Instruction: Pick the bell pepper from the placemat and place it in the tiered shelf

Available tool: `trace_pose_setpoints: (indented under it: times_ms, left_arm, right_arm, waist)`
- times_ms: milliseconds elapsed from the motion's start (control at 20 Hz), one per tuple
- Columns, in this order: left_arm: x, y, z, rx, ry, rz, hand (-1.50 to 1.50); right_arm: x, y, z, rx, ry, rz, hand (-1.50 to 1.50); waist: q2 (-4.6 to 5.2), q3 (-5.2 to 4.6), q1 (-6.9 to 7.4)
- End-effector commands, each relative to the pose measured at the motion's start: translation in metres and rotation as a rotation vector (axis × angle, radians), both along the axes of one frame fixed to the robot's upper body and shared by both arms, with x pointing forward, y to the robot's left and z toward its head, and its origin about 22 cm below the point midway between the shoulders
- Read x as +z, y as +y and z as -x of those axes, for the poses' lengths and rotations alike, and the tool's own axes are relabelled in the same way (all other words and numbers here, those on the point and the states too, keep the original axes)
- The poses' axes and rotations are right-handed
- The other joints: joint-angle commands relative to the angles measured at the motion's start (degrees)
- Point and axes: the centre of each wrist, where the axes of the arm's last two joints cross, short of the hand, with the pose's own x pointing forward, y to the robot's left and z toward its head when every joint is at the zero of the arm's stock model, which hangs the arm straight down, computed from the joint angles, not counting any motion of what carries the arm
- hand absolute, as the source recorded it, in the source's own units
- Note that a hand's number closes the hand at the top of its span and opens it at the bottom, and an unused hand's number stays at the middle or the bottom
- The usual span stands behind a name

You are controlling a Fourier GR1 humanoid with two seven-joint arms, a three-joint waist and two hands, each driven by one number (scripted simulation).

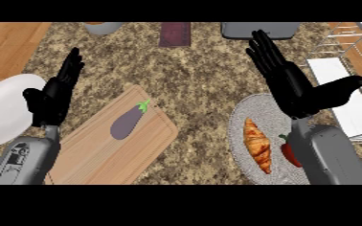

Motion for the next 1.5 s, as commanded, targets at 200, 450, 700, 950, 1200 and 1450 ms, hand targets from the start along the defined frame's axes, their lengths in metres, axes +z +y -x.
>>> trace_pose_setpoints:
  times_ms: [200,450,700,950,1200,1450]
  left_arm:
    - [-0.023,0.062,0.044,0.153,0.185,0.011,0.0]
    - [-0.054,0.061,0.065,0.187,0.294,0.064,0.0]
    - [-0.045,0.067,0.072,0.127,0.276,0.081,0.0]
    - [-0.056,0.07,0.074,0.164,0.286,0.07,0.0]
    - [-0.046,0.073,0.074,0.154,0.283,0.08,0.0]
    - [-0.037,0.077,0.073,0.146,0.265,0.071,0.0]
  right_arm:
    - [-0.041,-0.017,0.033,-0.118,-0.167,0.242,1.5]
    - [-0.065,-0.093,0.041,-0.742,-0.178,0.623,1.5]
    - [-0.123,-0.007,0.118,-0.655,-0.149,0.576,-1.5]
    - [-0.111,-0.017,0.131,-0.762,-0.117,0.844,-1.5]
    - [-0.092,-0.036,0.147,-0.768,0.022,1.139,-1.5]
    - [-0.072,-0.038,0.142,-0.608,0.234,1.426,-1.5]
  waist:
    - [0.68,-0.92,-1.22]
    - [0.38,-1.24,-3.67]
    - [0.72,-0.97,-1.9]
    - [0.8,-1.25,-2.58]
    - [0.64,-1.39,-2.66]
    - [0.88,-1.32,-0.92]
